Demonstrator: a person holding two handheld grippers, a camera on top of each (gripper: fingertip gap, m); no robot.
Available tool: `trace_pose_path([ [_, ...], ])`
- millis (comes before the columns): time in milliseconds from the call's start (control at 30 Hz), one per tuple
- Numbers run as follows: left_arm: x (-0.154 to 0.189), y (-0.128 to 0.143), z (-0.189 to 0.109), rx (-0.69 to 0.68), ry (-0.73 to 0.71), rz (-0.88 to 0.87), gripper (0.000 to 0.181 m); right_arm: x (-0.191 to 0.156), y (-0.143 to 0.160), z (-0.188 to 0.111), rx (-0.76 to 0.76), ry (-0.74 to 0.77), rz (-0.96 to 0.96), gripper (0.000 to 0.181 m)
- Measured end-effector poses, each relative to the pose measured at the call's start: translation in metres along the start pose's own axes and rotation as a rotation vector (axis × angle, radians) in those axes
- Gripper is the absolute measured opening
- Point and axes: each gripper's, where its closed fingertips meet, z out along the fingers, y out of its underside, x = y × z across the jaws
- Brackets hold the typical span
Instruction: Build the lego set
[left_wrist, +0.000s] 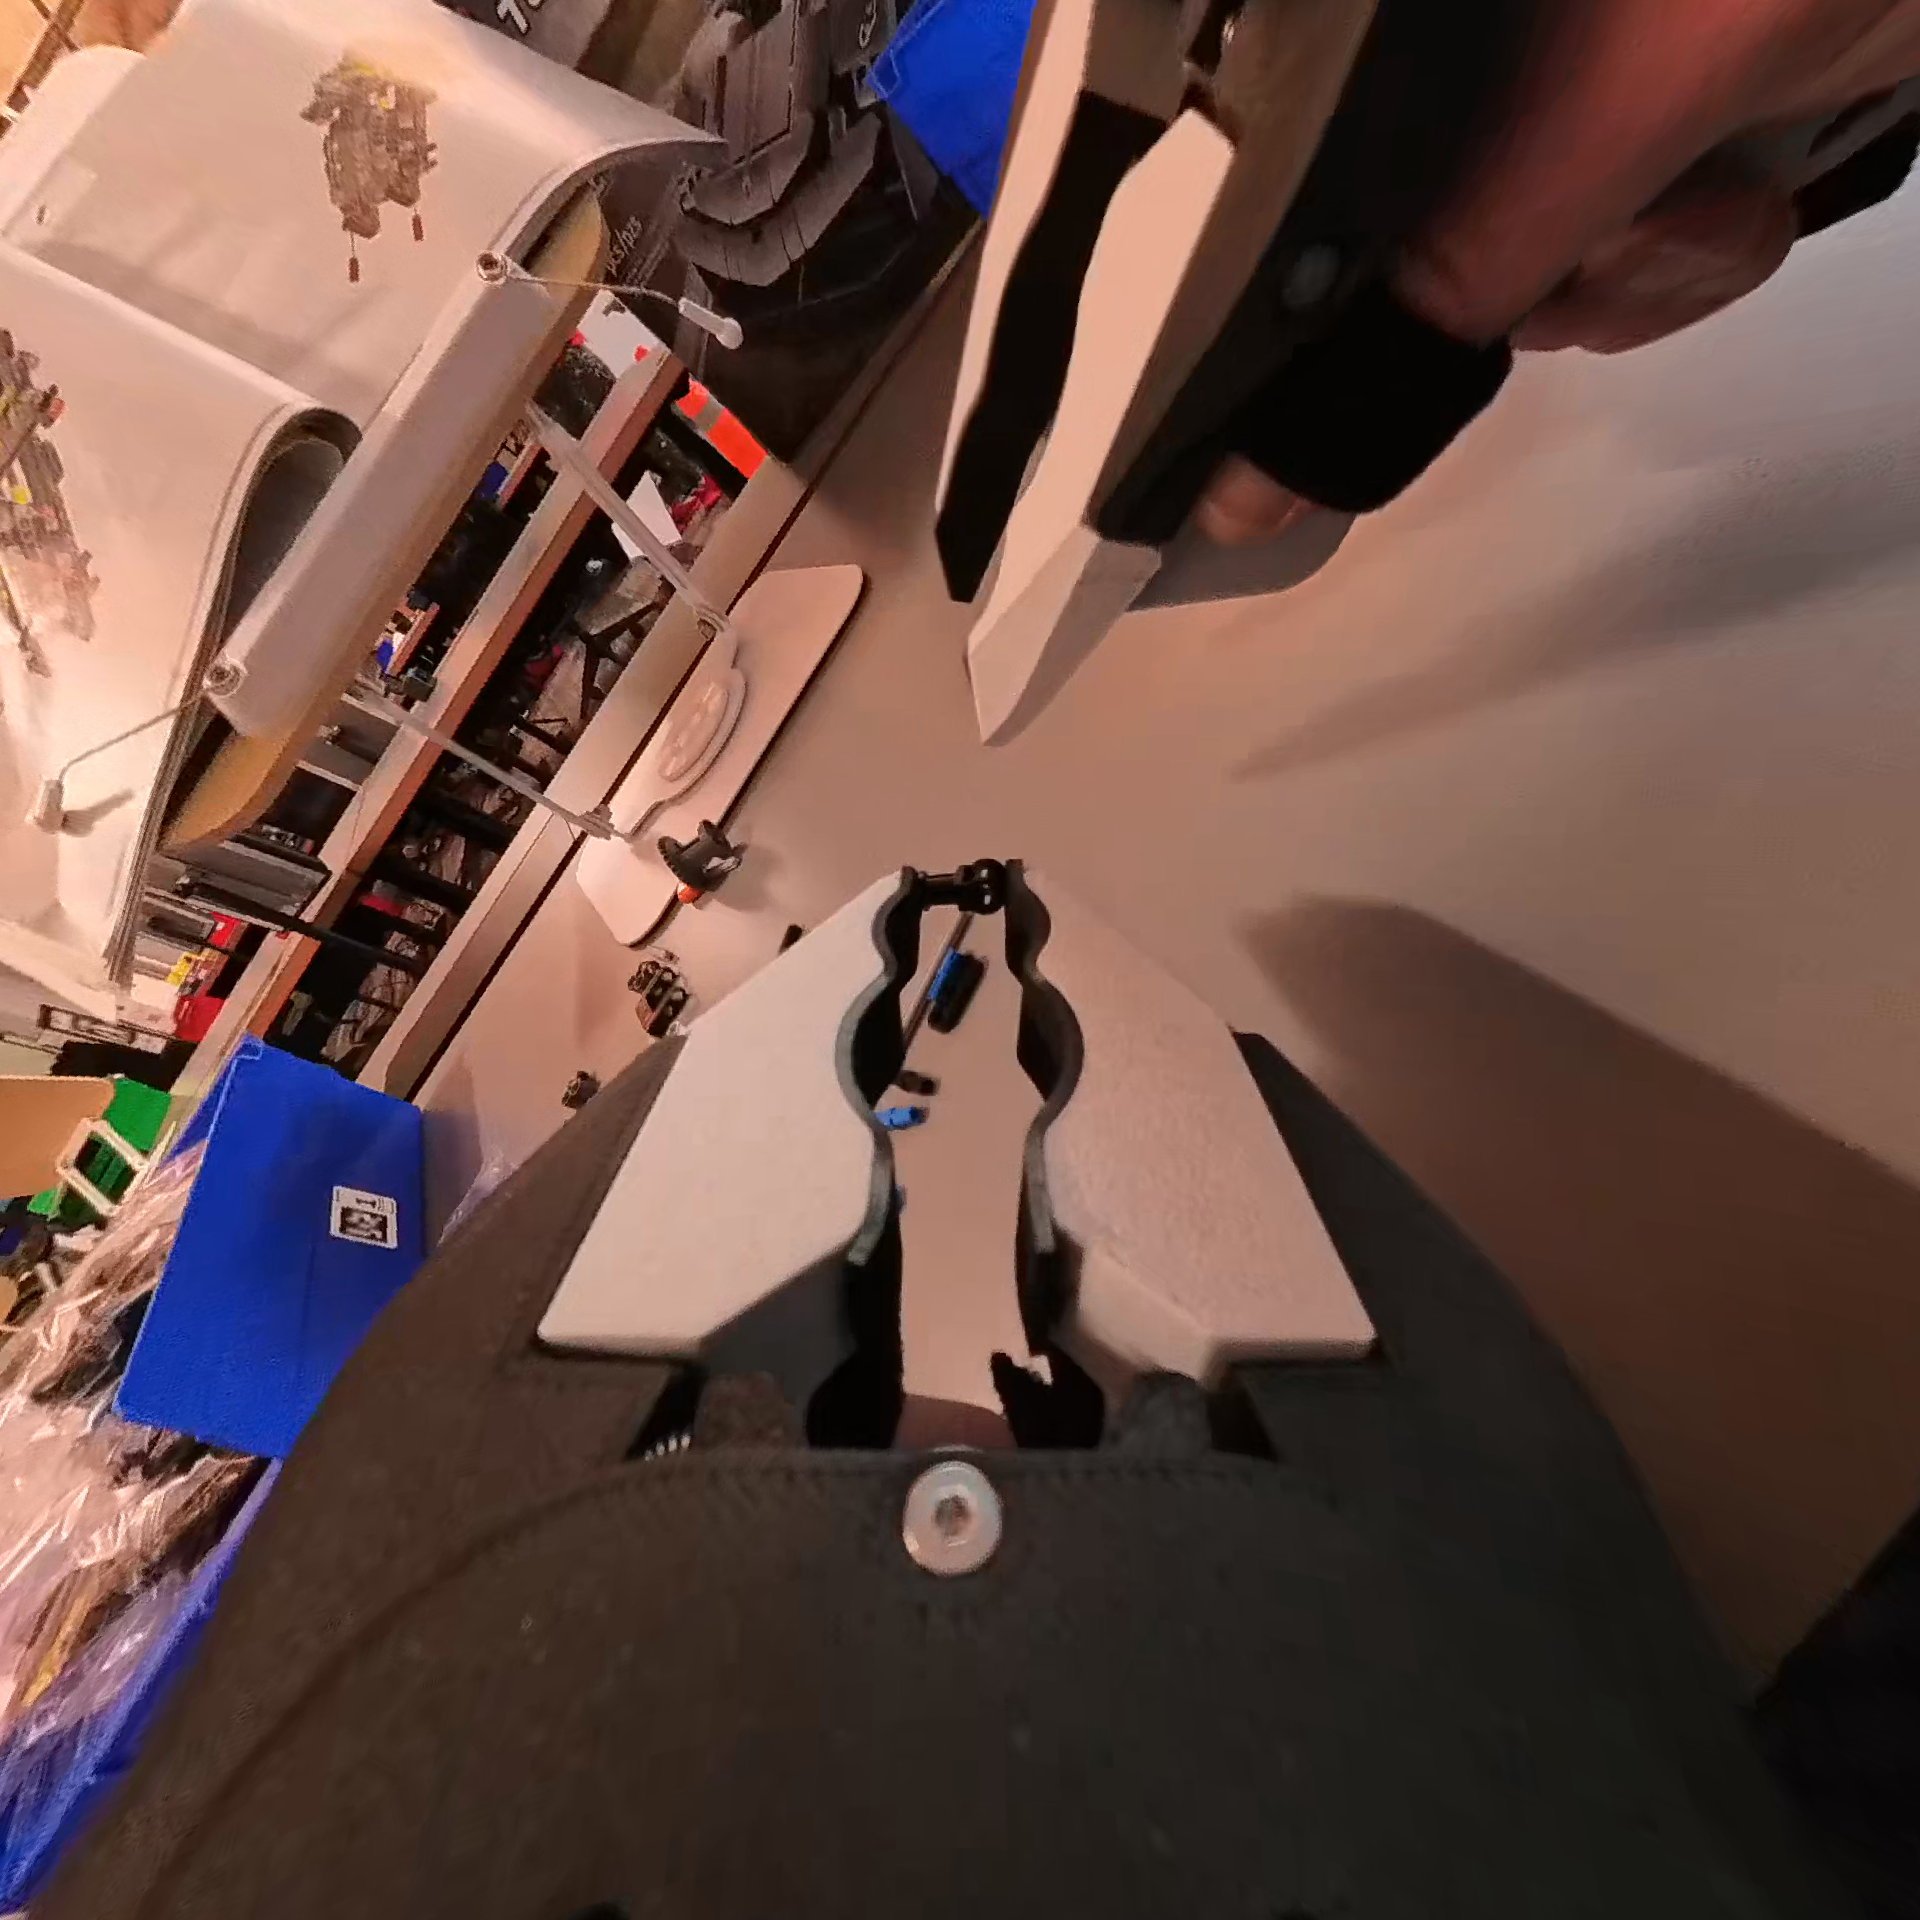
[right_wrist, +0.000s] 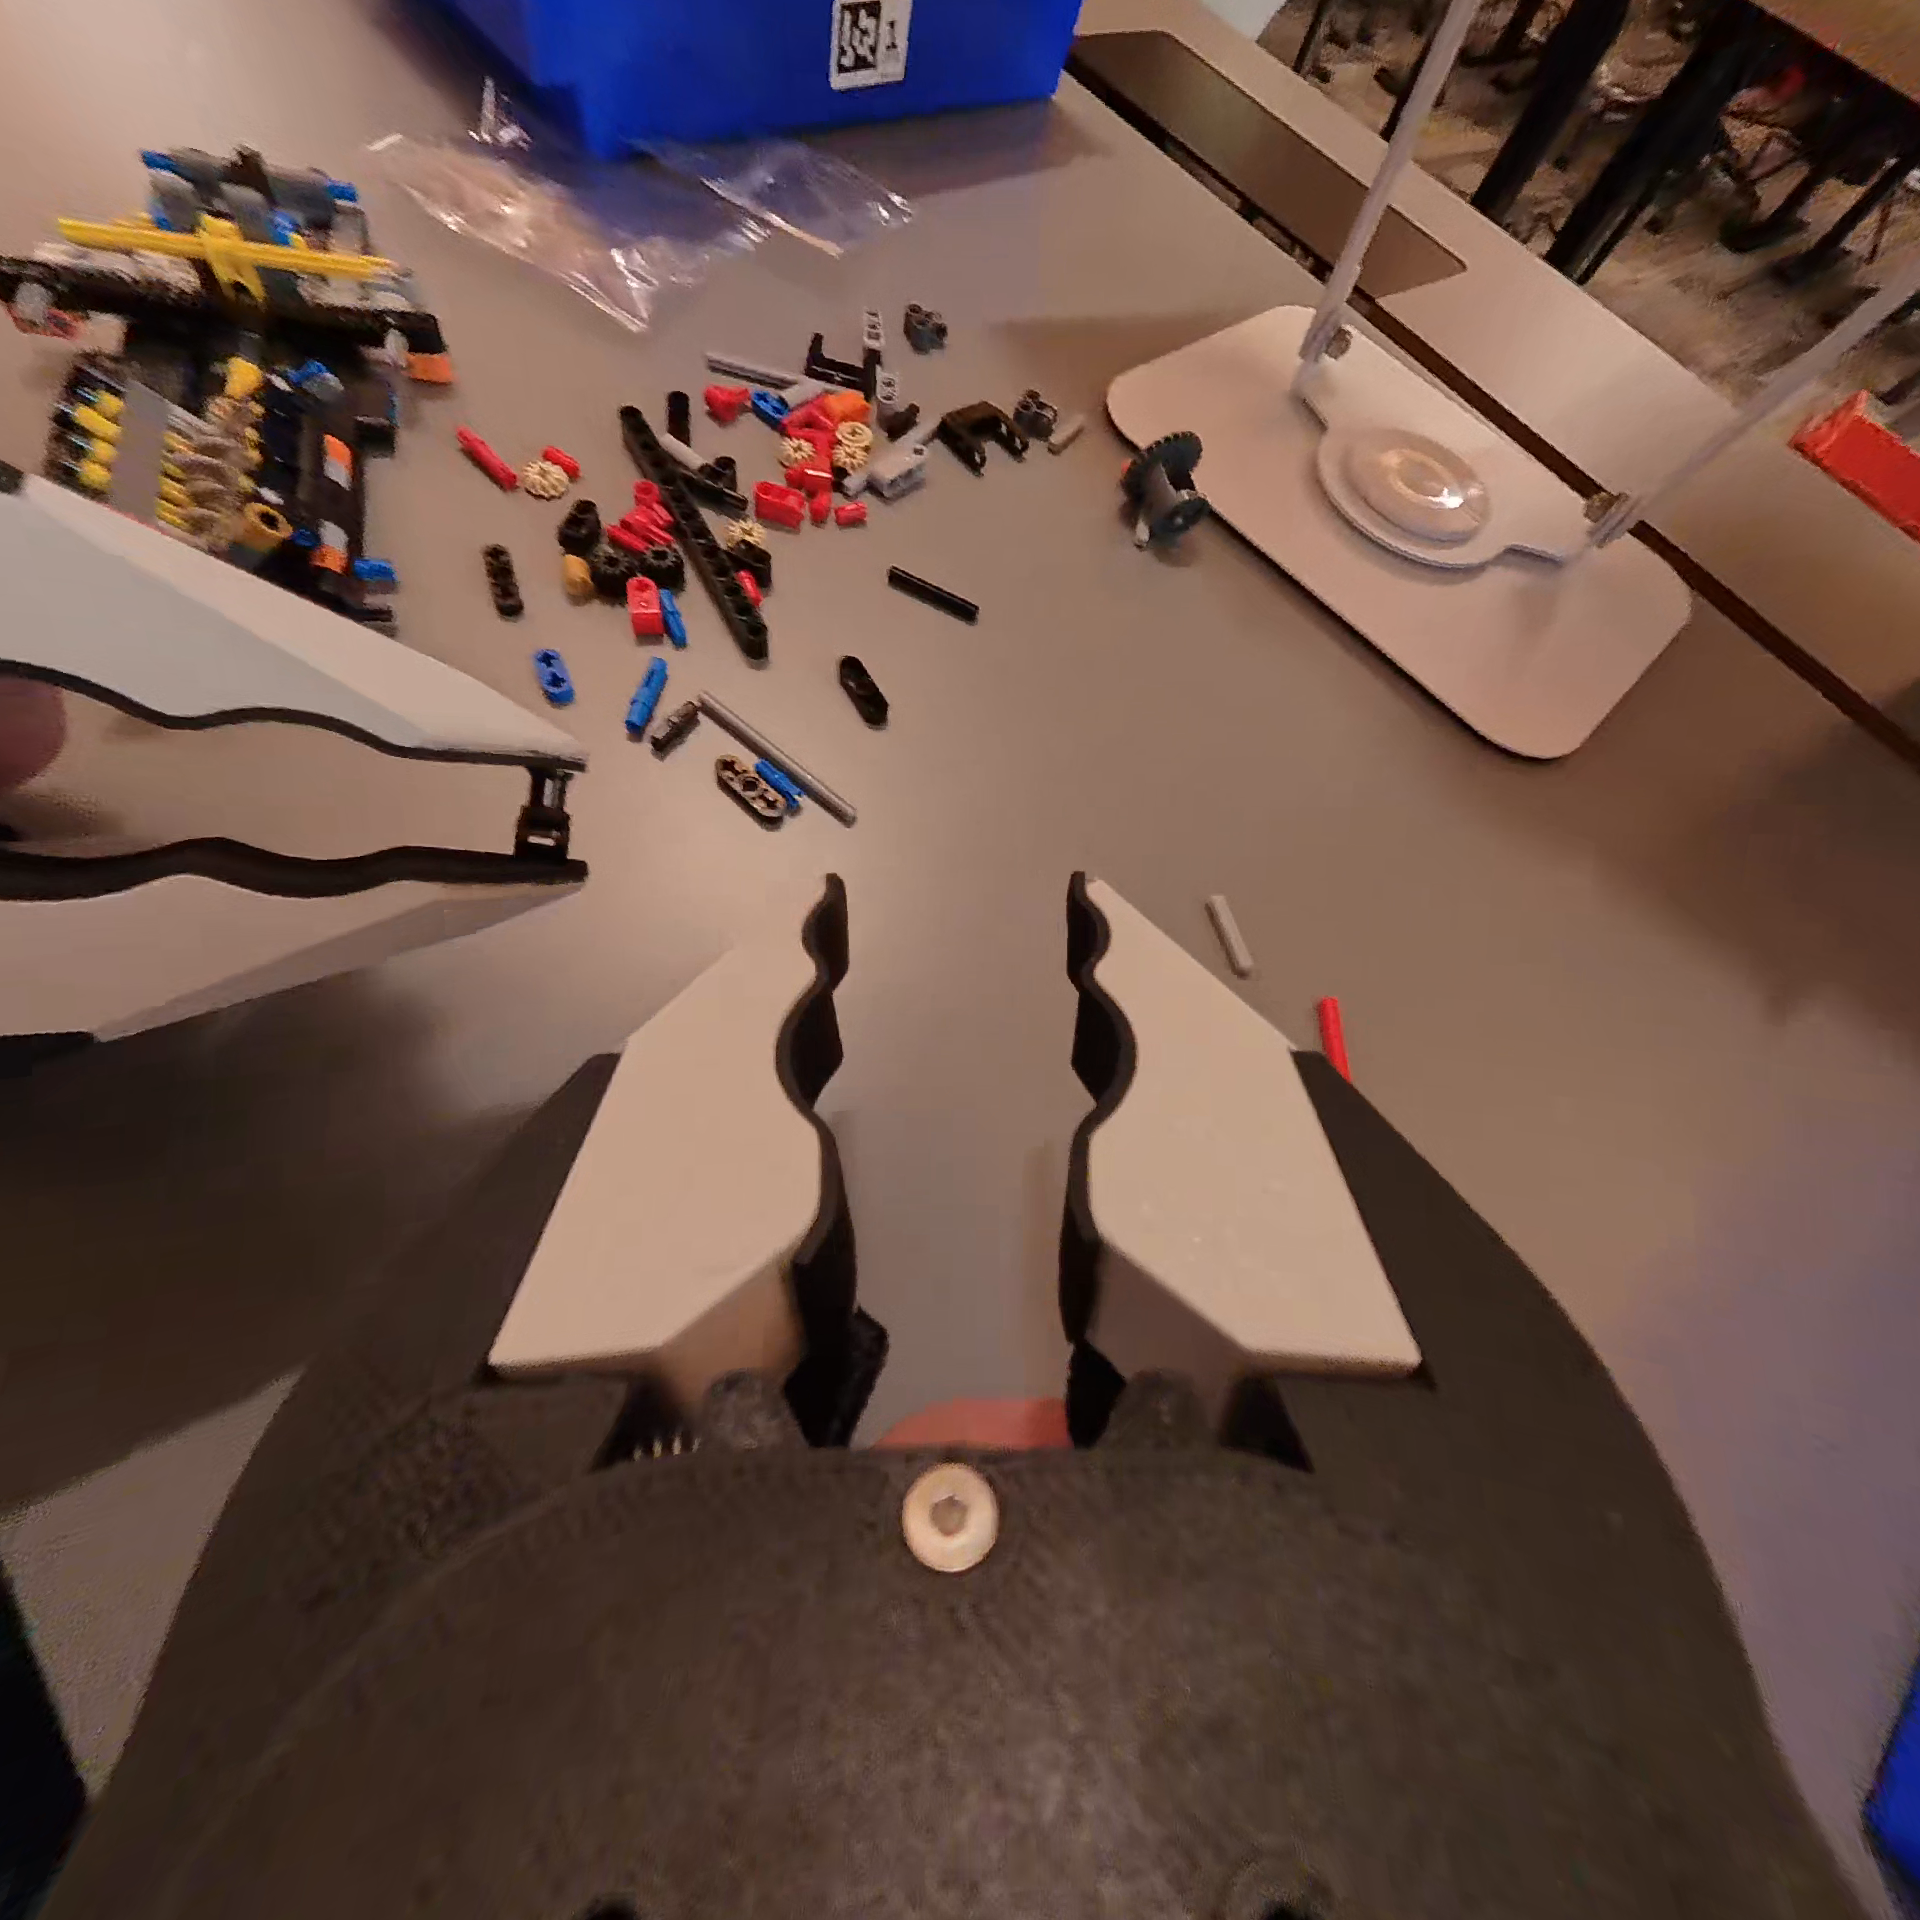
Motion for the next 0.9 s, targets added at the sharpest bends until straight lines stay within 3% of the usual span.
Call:
trace_pose_path([
  [33,0.000,0.000,0.001,-0.003,-0.001,0.007,0.013,0.003,0.002,0.001,-0.006,0.019,-0.009,0.041],
  [900,-0.003,0.005,0.019,-0.079,0.031,-0.018,0.014,0.016,0.020,-0.002,-0.030,0.024,0.048,0.041],
])
